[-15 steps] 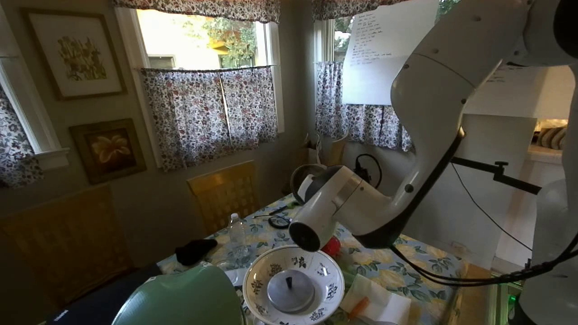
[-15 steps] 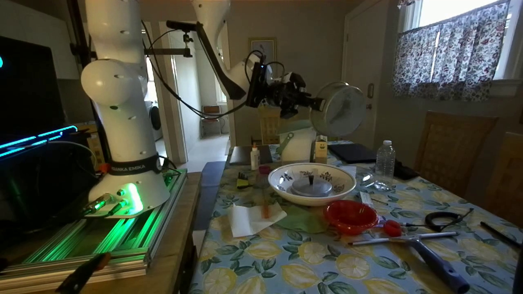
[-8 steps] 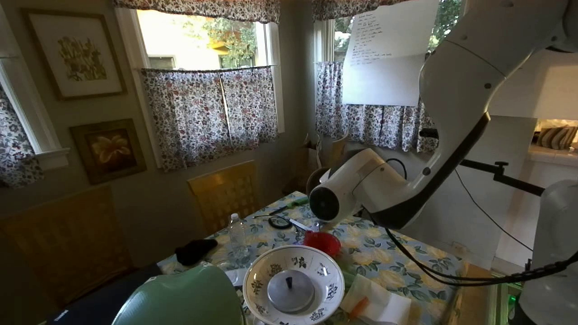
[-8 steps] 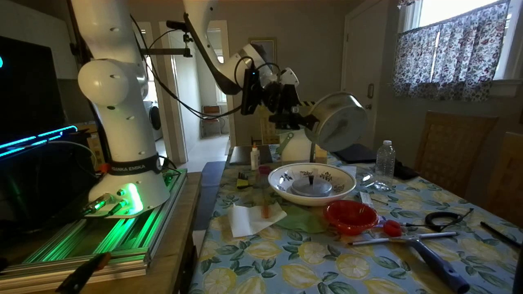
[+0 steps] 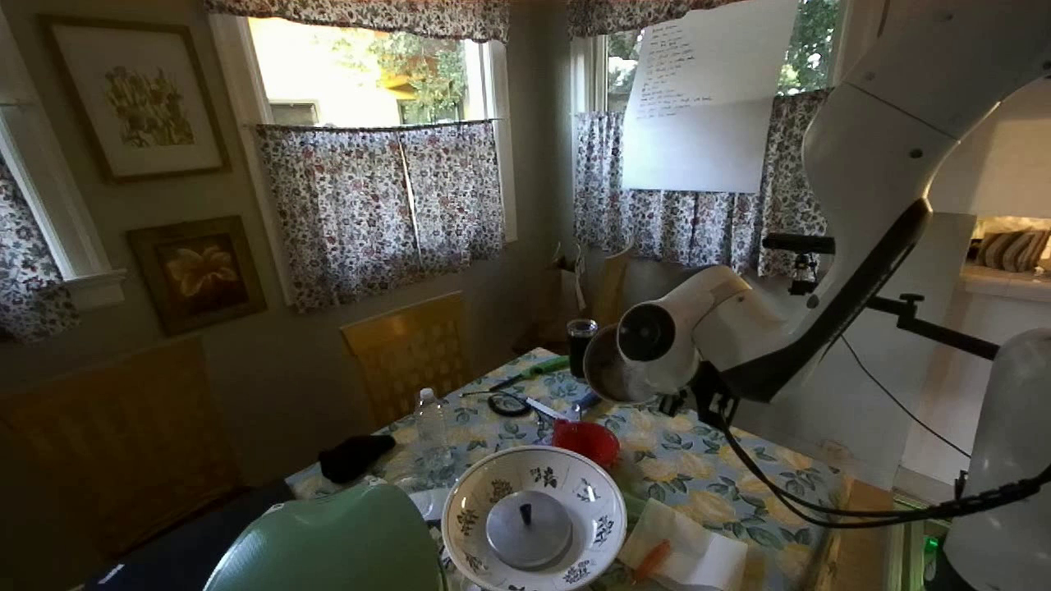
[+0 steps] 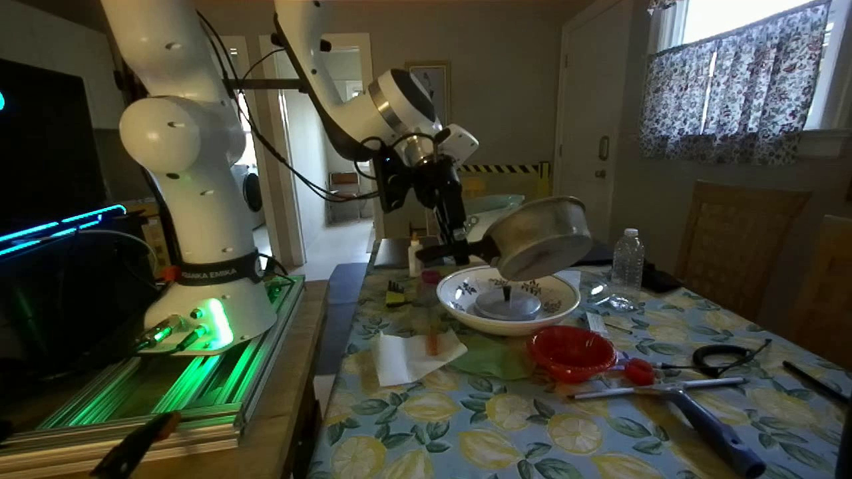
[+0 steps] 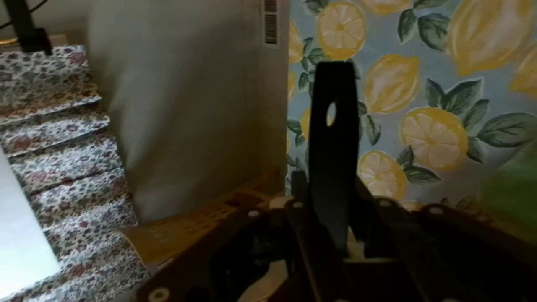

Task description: Pick up the pot from the table and pour it's contents in the bowl

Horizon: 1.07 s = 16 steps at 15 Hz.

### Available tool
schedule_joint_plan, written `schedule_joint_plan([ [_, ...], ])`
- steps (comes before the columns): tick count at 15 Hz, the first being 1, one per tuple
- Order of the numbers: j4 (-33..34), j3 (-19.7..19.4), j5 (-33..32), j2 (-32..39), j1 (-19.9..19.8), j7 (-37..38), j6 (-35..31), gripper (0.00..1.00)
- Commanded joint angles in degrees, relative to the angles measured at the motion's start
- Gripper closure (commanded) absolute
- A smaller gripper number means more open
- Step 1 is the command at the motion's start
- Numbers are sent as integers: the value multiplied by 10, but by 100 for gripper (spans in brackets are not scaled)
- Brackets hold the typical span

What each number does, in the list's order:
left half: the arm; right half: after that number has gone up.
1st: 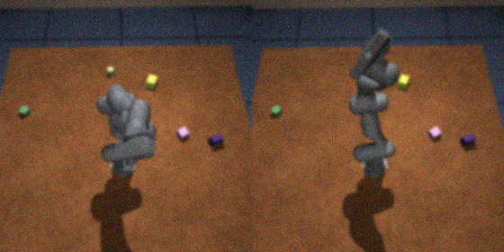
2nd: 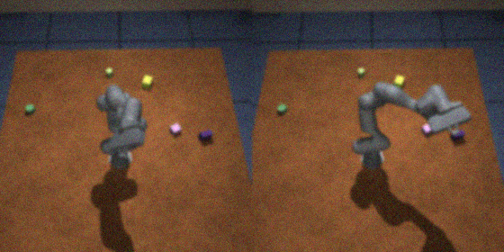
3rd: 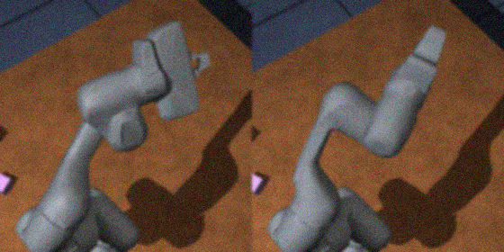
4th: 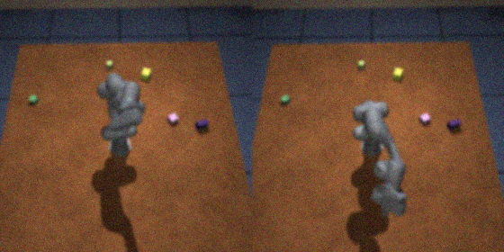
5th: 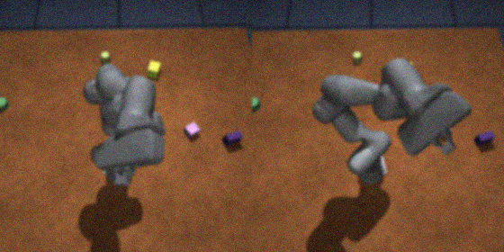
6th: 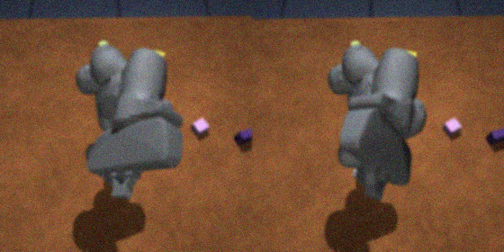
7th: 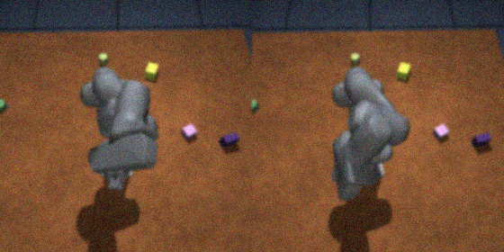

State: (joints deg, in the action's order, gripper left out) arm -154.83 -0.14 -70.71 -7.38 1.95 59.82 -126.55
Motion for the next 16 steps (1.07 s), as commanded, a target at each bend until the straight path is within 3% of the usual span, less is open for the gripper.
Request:
schedule_joint_plan([
  [1, -52, -43, -26, -47, -43, 47, -111, 94],
  [5, -32, -85, -88, -29, -89, 89, -247, 94],
  [6, -31, -73, -48, -17, -80, 54, -200, 75],
  [10, -30, -85, -72, -17, -86, 73, -238, 75],
  [11, -22, -82, -76, -11, -83, 81, -234, 94],
  [16, 15, -129, -76, 46, -120, 71, -270, 94],
])
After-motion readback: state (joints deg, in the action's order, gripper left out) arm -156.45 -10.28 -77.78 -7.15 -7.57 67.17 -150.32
